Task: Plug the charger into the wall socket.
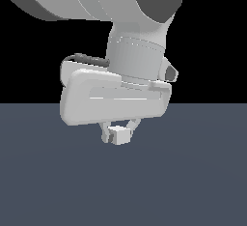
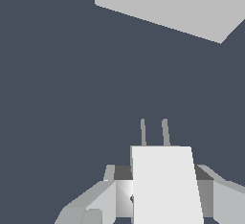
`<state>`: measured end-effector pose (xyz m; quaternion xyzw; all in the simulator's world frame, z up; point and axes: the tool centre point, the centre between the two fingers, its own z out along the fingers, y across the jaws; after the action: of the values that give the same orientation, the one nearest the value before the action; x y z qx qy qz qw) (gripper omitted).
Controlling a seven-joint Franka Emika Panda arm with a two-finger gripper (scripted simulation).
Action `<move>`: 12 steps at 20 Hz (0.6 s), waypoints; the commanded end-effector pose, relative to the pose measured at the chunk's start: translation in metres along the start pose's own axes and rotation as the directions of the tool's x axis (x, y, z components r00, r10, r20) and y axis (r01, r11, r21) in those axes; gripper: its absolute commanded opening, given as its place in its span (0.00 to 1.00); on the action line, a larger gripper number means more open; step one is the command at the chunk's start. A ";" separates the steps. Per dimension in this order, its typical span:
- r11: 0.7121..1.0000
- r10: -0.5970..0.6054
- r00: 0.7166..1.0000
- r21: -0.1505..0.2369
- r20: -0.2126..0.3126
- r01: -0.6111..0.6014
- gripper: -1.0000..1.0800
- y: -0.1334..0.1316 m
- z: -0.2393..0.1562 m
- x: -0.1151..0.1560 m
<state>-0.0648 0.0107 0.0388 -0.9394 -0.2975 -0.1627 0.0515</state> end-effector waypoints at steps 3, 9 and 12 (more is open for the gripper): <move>0.996 0.086 0.996 -0.030 -0.005 -0.086 0.00 -0.008 -0.010 0.013; 0.978 0.195 0.981 -0.068 -0.012 -0.195 0.00 -0.016 -0.023 0.031; 0.967 0.241 0.970 -0.084 -0.015 -0.241 0.00 -0.018 -0.028 0.039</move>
<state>-0.0547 0.0386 0.0742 -0.9670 -0.1871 -0.1695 0.0334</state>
